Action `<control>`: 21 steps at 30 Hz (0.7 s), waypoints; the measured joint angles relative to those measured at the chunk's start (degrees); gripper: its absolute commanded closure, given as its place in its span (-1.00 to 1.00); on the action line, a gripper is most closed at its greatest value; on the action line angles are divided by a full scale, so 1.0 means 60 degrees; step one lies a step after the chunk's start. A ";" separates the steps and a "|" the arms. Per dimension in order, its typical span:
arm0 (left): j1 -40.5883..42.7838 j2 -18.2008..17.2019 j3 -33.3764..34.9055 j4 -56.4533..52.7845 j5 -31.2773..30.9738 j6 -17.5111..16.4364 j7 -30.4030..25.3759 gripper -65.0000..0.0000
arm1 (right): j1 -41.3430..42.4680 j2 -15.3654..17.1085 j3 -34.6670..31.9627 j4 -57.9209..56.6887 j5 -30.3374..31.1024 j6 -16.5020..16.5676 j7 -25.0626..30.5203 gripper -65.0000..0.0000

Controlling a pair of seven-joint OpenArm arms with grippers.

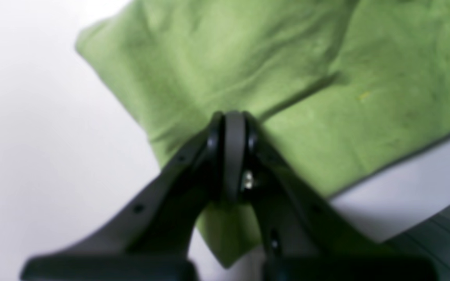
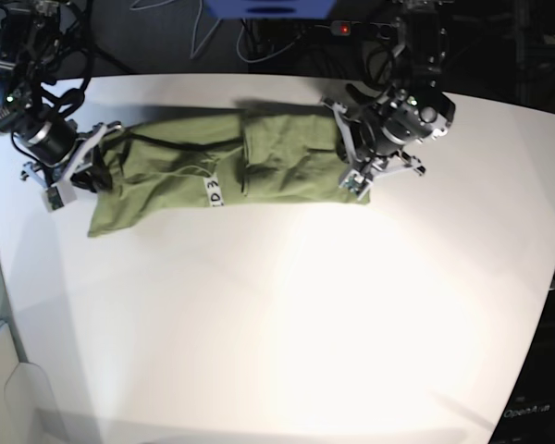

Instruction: Fold the T-shirt properly

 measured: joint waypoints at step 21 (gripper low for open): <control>-0.0047 0.0127 -0.0011 0.0007 0.0080 0.0000 0.0142 0.97 | -0.0353 -0.0787 -0.3464 0.0943 0.0062 -0.0029 -0.0055 0.99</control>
